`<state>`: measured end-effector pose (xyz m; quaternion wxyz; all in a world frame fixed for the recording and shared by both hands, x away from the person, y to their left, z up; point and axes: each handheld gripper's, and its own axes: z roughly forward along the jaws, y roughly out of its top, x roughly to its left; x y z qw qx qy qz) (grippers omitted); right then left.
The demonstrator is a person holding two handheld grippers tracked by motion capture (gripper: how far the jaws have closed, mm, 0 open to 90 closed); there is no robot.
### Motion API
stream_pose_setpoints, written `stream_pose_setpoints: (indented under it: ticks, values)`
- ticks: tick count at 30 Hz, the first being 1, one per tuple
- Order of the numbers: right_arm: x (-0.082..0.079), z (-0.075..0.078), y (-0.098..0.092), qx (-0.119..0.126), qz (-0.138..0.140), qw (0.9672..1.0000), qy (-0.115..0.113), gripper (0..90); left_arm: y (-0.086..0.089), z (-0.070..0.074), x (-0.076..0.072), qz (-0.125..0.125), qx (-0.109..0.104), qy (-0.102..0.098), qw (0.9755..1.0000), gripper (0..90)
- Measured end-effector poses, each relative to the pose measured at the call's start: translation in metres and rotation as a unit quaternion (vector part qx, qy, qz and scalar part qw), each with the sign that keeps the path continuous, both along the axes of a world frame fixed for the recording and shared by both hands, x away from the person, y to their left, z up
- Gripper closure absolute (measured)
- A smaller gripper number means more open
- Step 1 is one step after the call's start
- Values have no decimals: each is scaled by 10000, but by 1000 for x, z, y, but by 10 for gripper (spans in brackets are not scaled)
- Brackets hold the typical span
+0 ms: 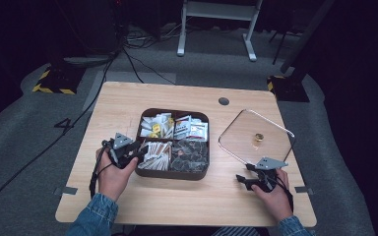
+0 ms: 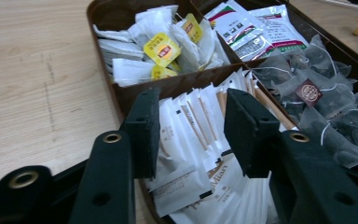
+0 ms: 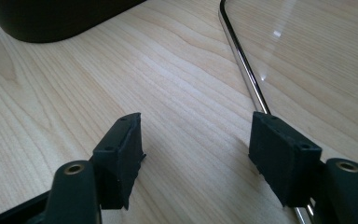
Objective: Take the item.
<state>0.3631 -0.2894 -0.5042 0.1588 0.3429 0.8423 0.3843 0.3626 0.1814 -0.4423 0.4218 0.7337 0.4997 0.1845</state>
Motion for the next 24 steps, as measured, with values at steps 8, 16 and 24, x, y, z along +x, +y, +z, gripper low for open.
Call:
stream_pose_setpoints:
  ticks: [8, 16, 24]
  values:
    - [-2, 0, 0, 23, -21, 10000, -7, 384, -5, -8, 11, 200, 401, 458, 9979, 629]
    - [-6, 0, 0, 30, -44, 10000, -18, 401, -6, -9, 17, 296, 752, 610, 9949, 745]
    - [-6, 0, 0, 31, -38, 10000, -8, 401, -16, -9, 17, 255, 1331, 506, 9895, 765]
